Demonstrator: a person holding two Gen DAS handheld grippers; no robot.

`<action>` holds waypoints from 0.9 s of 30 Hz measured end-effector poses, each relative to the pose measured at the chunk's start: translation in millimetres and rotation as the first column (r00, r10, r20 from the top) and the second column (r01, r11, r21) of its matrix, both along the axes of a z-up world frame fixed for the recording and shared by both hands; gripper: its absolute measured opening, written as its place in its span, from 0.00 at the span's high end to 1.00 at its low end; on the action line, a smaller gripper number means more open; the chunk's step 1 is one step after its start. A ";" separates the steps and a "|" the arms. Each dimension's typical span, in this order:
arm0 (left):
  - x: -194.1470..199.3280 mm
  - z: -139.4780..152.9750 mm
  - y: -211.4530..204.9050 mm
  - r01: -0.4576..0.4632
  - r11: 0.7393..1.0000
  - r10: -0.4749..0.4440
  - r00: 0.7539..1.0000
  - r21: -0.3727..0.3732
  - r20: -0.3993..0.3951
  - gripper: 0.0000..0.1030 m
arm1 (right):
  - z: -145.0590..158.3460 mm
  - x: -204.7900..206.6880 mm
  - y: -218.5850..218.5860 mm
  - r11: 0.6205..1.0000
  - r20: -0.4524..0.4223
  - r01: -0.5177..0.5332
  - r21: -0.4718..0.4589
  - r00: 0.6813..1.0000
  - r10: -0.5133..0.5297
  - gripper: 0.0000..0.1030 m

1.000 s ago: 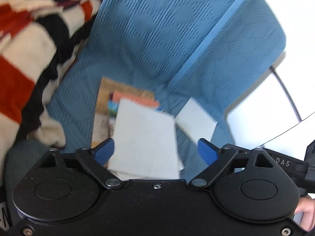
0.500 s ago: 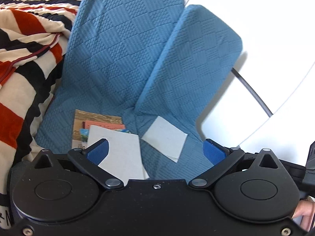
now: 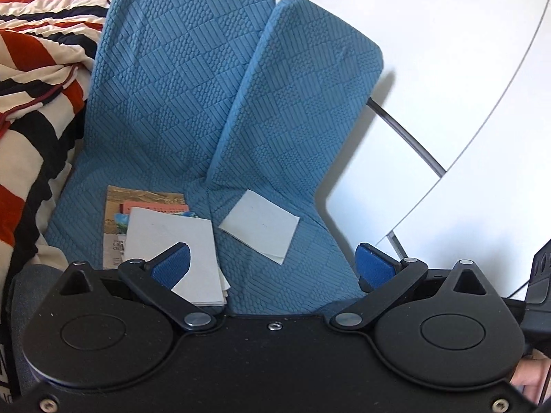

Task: Organize objects
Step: 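Raise both tools and move them toward the last white paper sheet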

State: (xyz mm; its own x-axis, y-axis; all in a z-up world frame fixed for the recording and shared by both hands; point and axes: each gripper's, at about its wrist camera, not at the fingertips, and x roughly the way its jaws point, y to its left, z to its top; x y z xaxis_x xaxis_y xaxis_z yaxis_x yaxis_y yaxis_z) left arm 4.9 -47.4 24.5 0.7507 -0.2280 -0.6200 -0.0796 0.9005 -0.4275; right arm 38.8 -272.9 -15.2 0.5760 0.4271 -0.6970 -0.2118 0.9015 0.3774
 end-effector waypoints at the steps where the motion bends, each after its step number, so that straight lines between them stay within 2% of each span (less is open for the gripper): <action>1: -0.9 -0.9 -0.9 0.002 1.000 -0.002 1.000 0.000 0.003 0.01 | -0.8 -2.7 -1.7 1.000 0.005 0.005 -0.004 1.000 -0.005 0.18; 13: 21.8 -14.1 0.2 0.034 0.999 -0.034 0.999 0.007 0.009 0.01 | -22.7 2.5 -3.2 0.999 0.000 0.036 0.002 0.999 -0.036 0.18; 21: 64.2 -39.8 10.9 0.071 0.997 -0.071 0.997 0.025 0.008 0.01 | -51.3 31.9 4.6 0.997 -0.023 0.079 -0.008 0.997 -0.079 0.18; 27: 99.5 -65.1 19.6 0.056 0.998 -0.057 0.998 0.031 0.009 0.01 | -81.3 57.8 9.4 0.995 -0.035 0.102 -0.010 0.994 -0.103 0.18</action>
State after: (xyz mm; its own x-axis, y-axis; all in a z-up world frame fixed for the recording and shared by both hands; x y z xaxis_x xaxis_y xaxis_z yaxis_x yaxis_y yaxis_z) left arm 104.4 -27.8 -40.5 0.7433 -0.2511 -0.6201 -0.0241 0.9162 -0.3999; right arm 96.7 -263.4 -96.5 0.5913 0.3615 -0.7209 -0.1046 0.9208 0.3759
